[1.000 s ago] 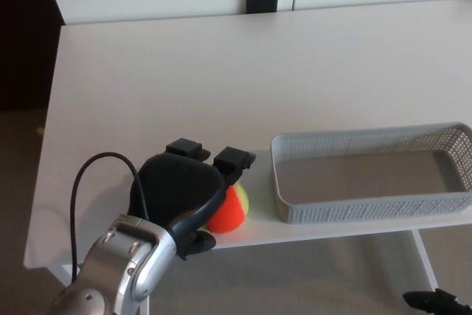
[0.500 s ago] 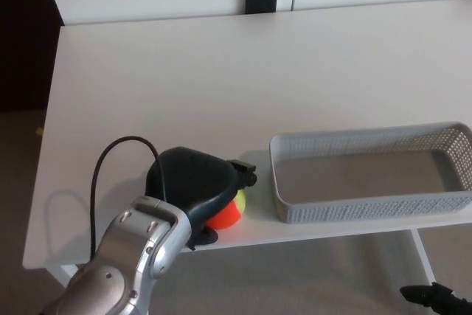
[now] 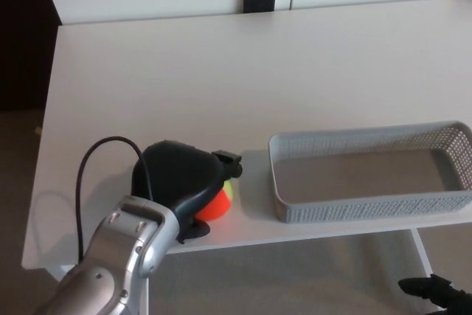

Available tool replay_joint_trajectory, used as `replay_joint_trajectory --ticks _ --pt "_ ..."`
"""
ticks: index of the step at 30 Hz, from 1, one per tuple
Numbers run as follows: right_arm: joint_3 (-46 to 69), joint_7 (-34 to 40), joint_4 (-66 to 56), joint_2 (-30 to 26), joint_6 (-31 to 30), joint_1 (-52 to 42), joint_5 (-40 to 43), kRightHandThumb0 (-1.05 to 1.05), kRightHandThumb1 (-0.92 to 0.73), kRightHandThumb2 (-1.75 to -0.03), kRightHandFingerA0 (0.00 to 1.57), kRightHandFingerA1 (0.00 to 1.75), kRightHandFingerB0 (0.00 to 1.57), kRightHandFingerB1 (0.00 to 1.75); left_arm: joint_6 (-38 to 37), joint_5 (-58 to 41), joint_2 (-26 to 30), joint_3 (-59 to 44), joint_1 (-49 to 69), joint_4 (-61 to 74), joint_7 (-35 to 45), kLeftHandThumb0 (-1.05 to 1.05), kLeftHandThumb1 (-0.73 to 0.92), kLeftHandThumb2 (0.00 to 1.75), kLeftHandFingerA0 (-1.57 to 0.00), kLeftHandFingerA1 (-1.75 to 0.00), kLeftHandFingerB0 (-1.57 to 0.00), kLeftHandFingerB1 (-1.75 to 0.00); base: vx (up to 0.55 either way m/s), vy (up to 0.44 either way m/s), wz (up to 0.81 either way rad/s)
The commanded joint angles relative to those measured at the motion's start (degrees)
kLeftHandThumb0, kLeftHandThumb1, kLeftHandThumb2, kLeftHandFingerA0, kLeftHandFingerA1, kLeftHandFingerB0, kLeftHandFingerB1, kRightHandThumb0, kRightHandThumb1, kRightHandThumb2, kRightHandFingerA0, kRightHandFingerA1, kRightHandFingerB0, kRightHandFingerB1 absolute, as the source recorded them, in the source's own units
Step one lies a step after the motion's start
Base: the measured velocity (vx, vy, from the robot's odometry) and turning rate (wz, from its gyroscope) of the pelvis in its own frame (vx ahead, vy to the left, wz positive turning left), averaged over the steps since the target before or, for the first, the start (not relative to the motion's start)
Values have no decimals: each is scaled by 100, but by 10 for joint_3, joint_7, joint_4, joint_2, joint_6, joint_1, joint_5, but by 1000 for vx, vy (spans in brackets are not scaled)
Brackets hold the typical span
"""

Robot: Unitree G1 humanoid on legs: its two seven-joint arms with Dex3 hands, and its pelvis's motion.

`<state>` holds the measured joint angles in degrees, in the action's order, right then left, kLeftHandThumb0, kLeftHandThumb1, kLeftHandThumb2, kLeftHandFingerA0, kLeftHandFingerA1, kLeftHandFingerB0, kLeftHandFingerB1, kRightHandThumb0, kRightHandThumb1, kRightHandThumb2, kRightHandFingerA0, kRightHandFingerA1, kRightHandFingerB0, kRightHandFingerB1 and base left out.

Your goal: The robot walk towards a table in front and uses its left hand to pickup a tennis ball on the left side and put it in a container on the right hand side

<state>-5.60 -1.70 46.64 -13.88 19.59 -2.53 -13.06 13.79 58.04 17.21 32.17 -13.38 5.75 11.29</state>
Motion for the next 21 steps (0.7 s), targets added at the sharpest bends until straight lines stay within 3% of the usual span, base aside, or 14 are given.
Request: replay_joint_trajectory --ticks 1,2,4,5,6,10,11,12,15,16,19,21 --pt "1 -8 -5 -13 -13 6 0 -62 -68 -63 39 82 33 56 -33 -52 -3 -60 -4 47 -31 -17 71 63 -72 -141 -76 -59 0 0 0" --pt "0 -7 -3 -13 -12 8 -1 -63 -67 -65 39 83 32 56 -37 -62 -6 -75 -7 59 -36 -15 67 61 -76 -140 -71 -50 0 0 0" --pt "-3 -5 2 -14 -17 12 -5 -64 -67 -64 40 85 32 56 -36 -75 -12 -107 -22 92 -38 -23 68 65 -73 -144 -78 -60 0 0 0" --pt "-4 -6 4 -15 -16 14 -5 -64 -67 -64 40 86 32 56 -34 -73 -16 -113 -27 98 -36 -10 74 62 -71 -147 -79 -66 0 0 0" --pt "-4 -6 6 -16 -15 15 -5 -64 -67 -64 40 86 32 56 -32 -71 -21 -118 -33 103 -34 -10 74 62 -71 -147 -79 -66 0 0 0" --pt "-3 -8 13 -15 -9 17 -1 -63 -66 -63 38 87 32 58 -31 -76 -38 -131 -54 112 -38 -10 72 61 -83 -144 -72 -48 0 0 0" --pt "-2 -9 11 -15 -14 18 1 -64 -66 -64 39 87 32 58 -36 -76 -49 -127 -72 113 -41 -17 67 61 -78 -154 -84 -62 0 0 0" --pt "-3 -8 9 -16 -16 18 -1 -61 -67 -63 38 85 34 57 -36 -75 -56 -122 -80 112 -38 -27 64 60 -73 -157 -77 -104 0 0 0" --pt "-5 -6 10 -17 -14 18 -4 -62 -67 -65 38 85 33 58 -33 -69 -71 -107 -98 102 -31 -20 71 58 -70 -164 -67 -114 0 0 0" --pt "-6 -5 10 -17 -15 21 -5 -62 -68 -63 36 85 34 58 -34 -58 -87 -88 -105 89 -44 -25 73 64 -79 -162 -83 -63 0 0 0" --pt "-12 -2 3 -17 -25 19 -13 -63 -70 -62 31 82 34 58 -32 -40 -107 -55 -110 72 -50 -23 76 62 -93 -152 -87 -53 0 0 0" --pt "-15 -2 2 -18 -26 21 -16 -63 -71 -62 30 79 34 57 -34 -36 -117 -38 -116 58 -54 -26 71 66 -88 -156 -86 -59 0 0 0"
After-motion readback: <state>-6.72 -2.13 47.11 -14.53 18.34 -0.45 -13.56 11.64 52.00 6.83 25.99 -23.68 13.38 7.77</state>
